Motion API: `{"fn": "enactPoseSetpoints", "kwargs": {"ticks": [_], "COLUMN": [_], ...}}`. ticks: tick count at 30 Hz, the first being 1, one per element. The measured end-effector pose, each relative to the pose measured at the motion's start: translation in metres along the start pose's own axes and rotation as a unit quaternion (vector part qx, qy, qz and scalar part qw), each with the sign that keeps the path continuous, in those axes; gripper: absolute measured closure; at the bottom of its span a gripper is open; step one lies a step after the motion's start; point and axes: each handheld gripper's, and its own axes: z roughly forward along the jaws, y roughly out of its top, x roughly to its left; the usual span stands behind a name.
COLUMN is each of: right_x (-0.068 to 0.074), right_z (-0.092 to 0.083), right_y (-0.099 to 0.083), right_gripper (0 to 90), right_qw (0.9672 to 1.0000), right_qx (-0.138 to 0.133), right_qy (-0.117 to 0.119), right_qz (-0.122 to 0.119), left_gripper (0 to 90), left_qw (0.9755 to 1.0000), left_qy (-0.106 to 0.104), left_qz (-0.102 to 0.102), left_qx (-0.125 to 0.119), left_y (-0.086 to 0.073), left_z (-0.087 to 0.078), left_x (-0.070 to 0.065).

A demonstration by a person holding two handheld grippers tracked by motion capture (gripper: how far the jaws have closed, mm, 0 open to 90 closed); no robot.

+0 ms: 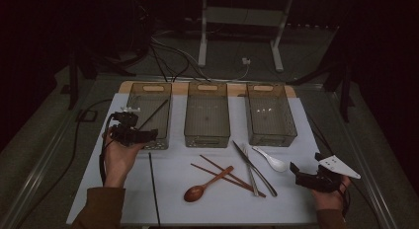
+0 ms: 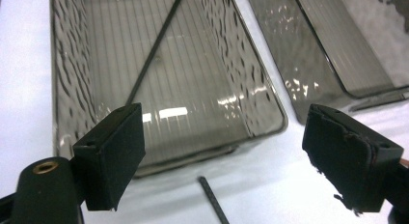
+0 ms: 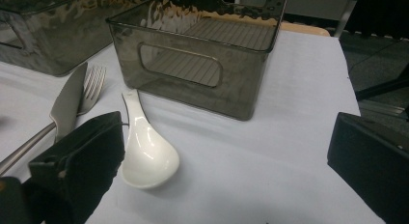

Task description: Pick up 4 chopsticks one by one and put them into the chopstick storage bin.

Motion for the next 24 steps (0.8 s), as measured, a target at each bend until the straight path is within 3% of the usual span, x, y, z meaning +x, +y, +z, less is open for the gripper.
{"fn": "enactPoseSetpoints", "kwargs": {"ticks": [24], "right_x": [0.0], "right_z": [0.0], "right_y": [0.0], "right_gripper": [0.0], "right_qw": [1.0], "right_qx": [0.0], "right_qy": [0.0], "right_qz": [0.0], "left_gripper": [16.5], "left_qw": [0.9996], "left_qy": [-0.011], "left_qz": [0.002], "left_qx": [0.028], "left_y": [-0.037], "left_z": [0.015], "left_x": [-0.016]}}
